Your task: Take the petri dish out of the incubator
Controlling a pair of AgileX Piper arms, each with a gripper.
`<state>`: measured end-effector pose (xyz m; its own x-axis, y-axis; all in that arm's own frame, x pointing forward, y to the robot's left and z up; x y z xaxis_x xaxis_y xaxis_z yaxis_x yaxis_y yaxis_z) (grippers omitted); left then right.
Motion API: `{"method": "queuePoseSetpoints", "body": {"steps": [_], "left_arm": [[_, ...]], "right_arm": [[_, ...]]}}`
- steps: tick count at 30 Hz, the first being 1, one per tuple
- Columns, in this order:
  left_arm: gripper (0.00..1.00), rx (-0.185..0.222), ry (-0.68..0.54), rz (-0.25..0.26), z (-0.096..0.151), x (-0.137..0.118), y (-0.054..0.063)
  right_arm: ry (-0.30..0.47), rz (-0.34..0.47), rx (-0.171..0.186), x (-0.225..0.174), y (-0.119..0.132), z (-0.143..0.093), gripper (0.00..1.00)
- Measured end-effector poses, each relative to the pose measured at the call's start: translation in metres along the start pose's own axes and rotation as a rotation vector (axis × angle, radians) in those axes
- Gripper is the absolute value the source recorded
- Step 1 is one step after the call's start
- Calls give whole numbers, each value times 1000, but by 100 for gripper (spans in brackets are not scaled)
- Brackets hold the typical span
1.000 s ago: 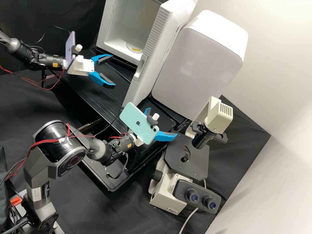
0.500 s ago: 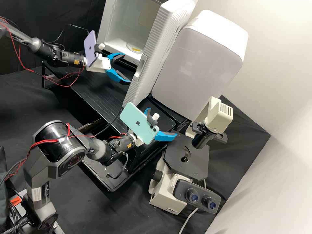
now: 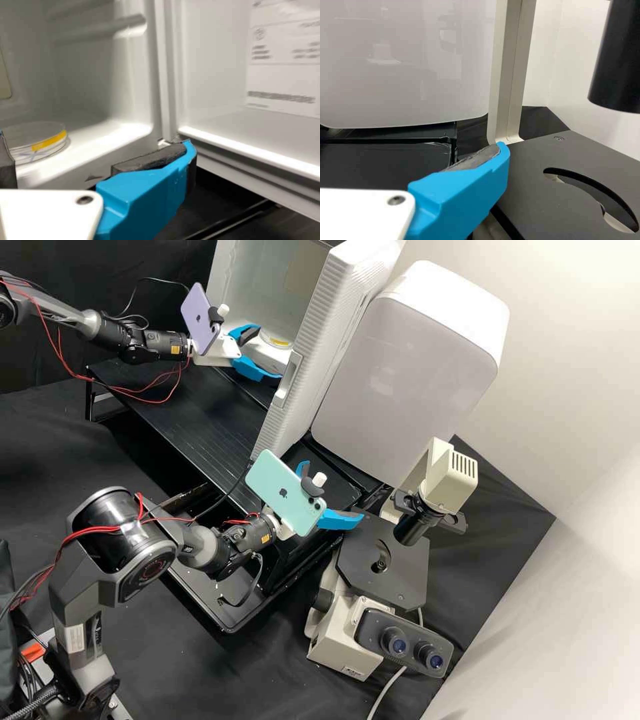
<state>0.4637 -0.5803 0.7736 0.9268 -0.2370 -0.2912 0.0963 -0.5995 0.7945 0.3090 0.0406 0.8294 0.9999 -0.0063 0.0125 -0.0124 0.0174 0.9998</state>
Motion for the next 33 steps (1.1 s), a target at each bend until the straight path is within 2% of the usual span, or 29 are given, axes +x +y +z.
{"method": "queuePoseSetpoints", "body": {"steps": [3,10,17,23,27,33], "left_arm": [[100,-4,12,-11,-2,8,1],[100,-64,6,-29,-4,32,4],[100,-114,22,-14,-8,46,8],[100,-118,54,-15,-23,43,9],[100,-137,75,-24,-28,38,8],[100,-118,134,-29,-32,18,10]], "right_arm": [[0,0,0,0,0,0,100],[0,0,0,0,0,0,100],[0,0,0,0,0,0,100],[0,0,0,0,0,0,100],[0,0,0,0,0,0,100],[0,0,0,0,0,0,100]]}}
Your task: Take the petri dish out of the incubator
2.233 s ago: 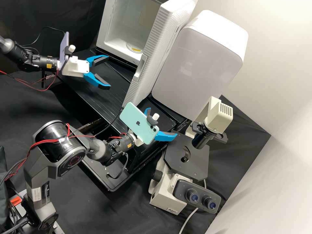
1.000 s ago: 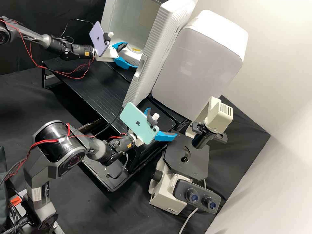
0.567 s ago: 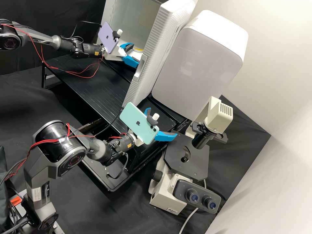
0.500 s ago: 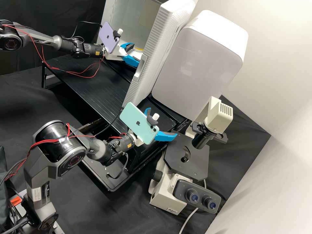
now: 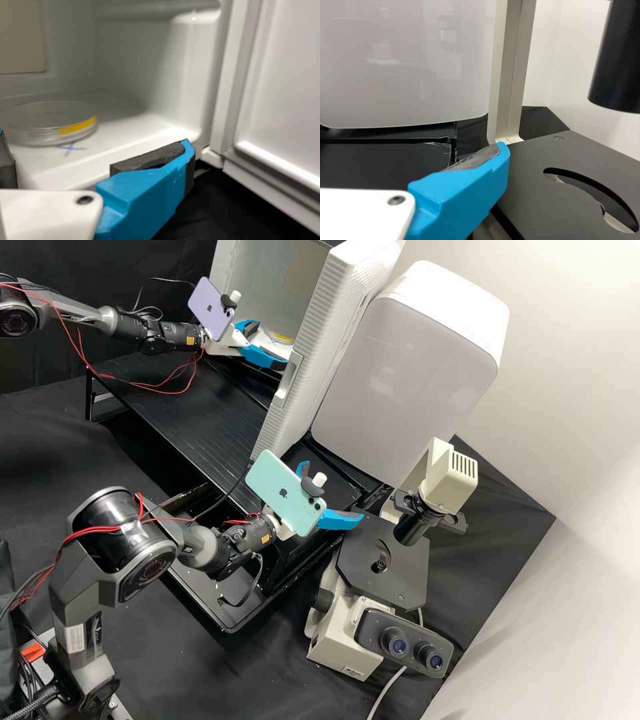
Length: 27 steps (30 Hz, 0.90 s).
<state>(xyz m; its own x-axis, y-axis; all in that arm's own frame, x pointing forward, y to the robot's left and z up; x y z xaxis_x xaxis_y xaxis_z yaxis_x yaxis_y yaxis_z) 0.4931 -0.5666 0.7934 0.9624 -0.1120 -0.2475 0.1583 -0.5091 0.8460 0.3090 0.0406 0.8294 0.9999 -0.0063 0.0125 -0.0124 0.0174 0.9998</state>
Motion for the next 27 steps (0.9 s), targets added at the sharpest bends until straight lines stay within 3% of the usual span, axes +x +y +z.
{"method": "queuePoseSetpoints", "body": {"steps": [2,6,10,17,27], "left_arm": [[100,-16,19,4,0,-9,4],[100,-5,19,31,2,-18,12],[100,9,18,52,4,-17,19],[100,-1,14,116,6,-6,36],[100,9,74,96,6,17,44]], "right_arm": [[0,0,0,0,0,0,100],[0,0,0,0,0,0,100],[0,0,0,0,0,0,100],[0,0,0,0,0,0,100],[0,0,0,0,0,0,100]]}}
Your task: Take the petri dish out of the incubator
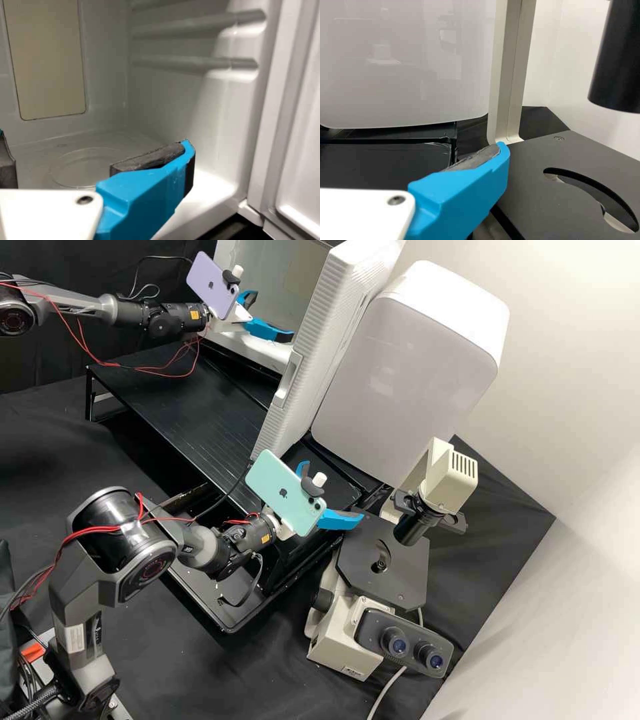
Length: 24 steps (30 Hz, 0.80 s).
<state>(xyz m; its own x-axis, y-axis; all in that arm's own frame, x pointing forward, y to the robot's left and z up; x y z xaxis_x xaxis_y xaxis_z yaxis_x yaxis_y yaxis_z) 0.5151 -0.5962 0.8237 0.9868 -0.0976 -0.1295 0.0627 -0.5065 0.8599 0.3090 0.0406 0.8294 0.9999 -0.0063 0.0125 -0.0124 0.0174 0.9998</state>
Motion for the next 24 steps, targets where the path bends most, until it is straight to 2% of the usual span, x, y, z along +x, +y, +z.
{"method": "queuePoseSetpoints", "body": {"steps": [1,3,4,7,8,12,14,21,24], "left_arm": [[100,22,9,4,0,2,0],[100,9,42,5,1,10,-2],[100,35,56,10,0,12,0],[100,46,85,-14,2,19,-5],[100,18,98,-27,0,22,-9],[100,9,101,-74,2,30,-20],[100,-4,95,-79,3,33,-22],[100,3,58,-76,16,37,-25],[100,-24,45,-84,21,37,-28]], "right_arm": [[0,0,0,0,0,0,100],[0,0,0,0,0,0,100],[0,0,0,0,0,0,100],[0,0,0,0,0,0,100],[0,0,0,0,0,0,100],[0,0,0,0,0,0,100],[0,0,0,0,0,0,100],[0,0,0,0,0,0,100],[0,0,0,0,0,0,100]]}}
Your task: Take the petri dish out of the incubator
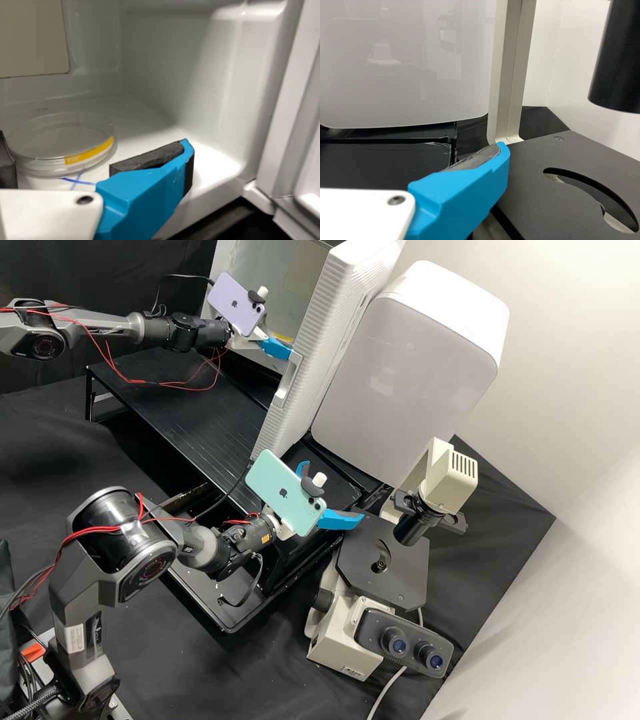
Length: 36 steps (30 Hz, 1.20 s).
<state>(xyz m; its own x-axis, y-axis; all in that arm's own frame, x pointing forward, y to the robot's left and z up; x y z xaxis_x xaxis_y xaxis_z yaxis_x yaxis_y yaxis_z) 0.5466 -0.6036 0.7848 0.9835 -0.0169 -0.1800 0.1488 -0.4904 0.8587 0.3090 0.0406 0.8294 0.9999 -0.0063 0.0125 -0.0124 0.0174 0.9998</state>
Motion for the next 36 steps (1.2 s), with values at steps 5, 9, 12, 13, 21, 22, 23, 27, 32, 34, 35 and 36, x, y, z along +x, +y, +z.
{"method": "queuePoseSetpoints", "body": {"steps": [5,9,12,13,21,22,23,27,32,34,35,36], "left_arm": [[100,-25,-12,-6,2,0,-1],[100,-32,-8,-19,1,0,-5],[100,18,-4,-27,-1,0,-9],[100,20,-5,-32,-2,0,-11],[100,19,5,-31,-7,-3,-9],[100,21,9,-28,-9,-3,-8],[100,21,9,-24,-9,-3,-8],[100,12,28,-7,-11,-3,-6],[100,-20,52,38,-14,2,-8],[100,-36,60,56,-16,5,-10],[100,-48,66,66,-17,6,-12],[100,-51,70,73,-18,7,-13]], "right_arm": [[0,0,0,0,0,0,100],[0,0,0,0,0,0,100],[0,0,0,0,0,0,100],[0,0,0,0,0,0,100],[0,0,0,0,0,0,100],[0,0,0,0,0,0,100],[0,0,0,0,0,0,100],[0,0,0,0,0,0,100],[0,0,0,0,0,0,100],[0,0,0,0,0,0,100],[0,0,0,0,0,0,100],[0,0,0,0,0,0,100]]}}
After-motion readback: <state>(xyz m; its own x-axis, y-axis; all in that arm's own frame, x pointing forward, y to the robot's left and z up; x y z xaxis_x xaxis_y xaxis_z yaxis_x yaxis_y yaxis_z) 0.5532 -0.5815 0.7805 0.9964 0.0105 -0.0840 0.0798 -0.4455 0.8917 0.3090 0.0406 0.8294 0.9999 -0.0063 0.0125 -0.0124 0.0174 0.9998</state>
